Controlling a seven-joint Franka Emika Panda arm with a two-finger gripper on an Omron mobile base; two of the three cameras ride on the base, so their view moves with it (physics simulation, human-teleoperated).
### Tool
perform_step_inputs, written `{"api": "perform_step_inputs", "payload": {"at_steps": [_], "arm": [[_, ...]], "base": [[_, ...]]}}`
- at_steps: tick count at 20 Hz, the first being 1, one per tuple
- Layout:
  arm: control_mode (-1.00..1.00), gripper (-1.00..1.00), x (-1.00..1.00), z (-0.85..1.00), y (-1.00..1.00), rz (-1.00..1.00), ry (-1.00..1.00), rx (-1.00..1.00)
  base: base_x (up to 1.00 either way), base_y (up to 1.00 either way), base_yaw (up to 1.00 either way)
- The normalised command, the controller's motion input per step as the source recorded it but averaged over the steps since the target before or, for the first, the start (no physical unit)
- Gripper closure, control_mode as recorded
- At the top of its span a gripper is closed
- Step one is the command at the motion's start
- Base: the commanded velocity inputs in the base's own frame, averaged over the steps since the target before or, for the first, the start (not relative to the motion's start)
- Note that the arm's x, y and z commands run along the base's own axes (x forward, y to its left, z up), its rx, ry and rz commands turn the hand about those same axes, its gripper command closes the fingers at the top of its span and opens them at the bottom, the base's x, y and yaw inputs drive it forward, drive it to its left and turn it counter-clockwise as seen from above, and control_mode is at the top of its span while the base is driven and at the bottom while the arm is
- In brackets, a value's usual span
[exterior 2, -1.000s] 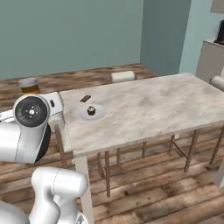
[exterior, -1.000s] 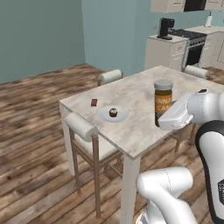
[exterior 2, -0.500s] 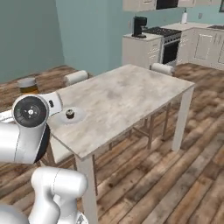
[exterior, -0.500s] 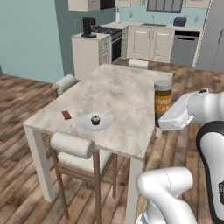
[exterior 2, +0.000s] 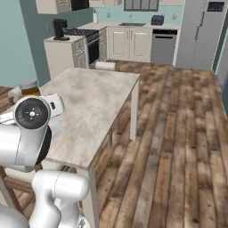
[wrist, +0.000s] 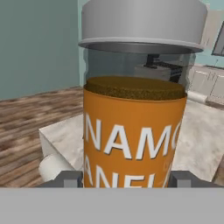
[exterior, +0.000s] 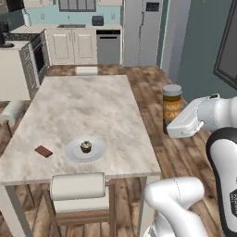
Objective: Take the cinnamon bottle from the cabinet and place it on the dining table, next to the plate with the cupcake. Then take the chocolate from the dining counter and place it on the cupcake plate.
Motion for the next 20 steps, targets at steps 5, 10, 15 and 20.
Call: {"api": "perform_step_inputs", "payload": {"at_steps": [5, 10, 15, 20], "arm": [[1.00, 1.00, 0.00, 0.00, 0.00, 0.00, 0.00, 0.00], [1.00, 1.00, 0.00, 0.00, 0.00, 0.00, 0.00, 0.00], [1.00, 1.00, 0.00, 0.00, 0.00, 0.00, 0.00, 0.00], [1.00, 1.00, 0.00, 0.00, 0.00, 0.00, 0.00, 0.00]], "base": [[0.00, 0.60, -0.45], [0.16, 0.15, -0.28], [0.36, 0.65, -0.19], [0.59, 0.50, -0.03]]}}
